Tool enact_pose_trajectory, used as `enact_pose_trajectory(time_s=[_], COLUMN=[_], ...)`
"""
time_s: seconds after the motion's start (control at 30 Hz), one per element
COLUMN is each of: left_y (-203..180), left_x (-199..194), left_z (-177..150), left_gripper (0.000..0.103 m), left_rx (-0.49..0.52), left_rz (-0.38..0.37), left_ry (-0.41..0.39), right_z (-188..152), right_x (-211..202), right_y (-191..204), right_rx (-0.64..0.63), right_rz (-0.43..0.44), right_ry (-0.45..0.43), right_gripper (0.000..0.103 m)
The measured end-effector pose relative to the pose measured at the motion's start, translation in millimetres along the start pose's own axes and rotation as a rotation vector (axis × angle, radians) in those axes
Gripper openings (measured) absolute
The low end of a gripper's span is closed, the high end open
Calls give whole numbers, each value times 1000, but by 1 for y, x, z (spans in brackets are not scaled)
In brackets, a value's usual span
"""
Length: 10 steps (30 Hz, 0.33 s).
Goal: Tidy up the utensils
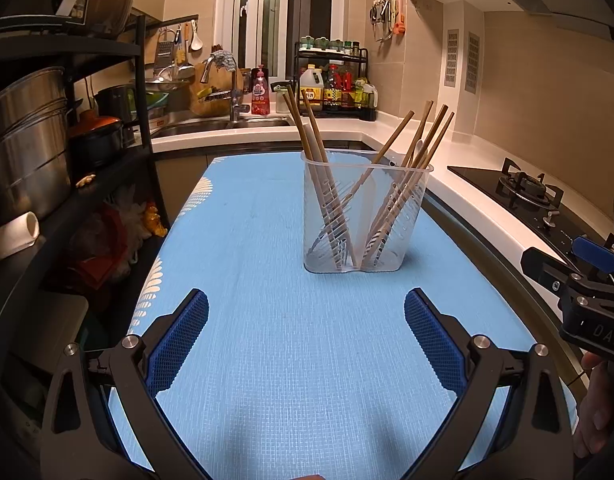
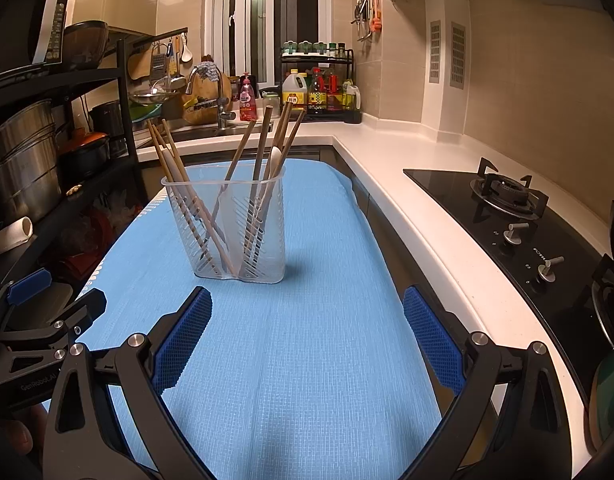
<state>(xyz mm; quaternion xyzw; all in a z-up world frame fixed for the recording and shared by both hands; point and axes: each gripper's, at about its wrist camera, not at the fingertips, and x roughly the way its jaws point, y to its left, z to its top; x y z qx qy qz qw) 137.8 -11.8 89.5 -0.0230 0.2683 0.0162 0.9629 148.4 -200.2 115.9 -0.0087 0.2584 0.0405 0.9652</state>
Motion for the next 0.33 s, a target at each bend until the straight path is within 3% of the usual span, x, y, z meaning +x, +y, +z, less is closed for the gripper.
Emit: enact_pose_trajectory(time_s=[0.33], left_y=[0], left_x=[4], left_z=[-1], left_gripper=[95], left_rx=[-6], left_rz=[3], left_ry=[17], right_z=[0], right_x=[0], right_y=[1], right_rx=[-1], right_rz=[-1], right_ry=[3], right_gripper=[95])
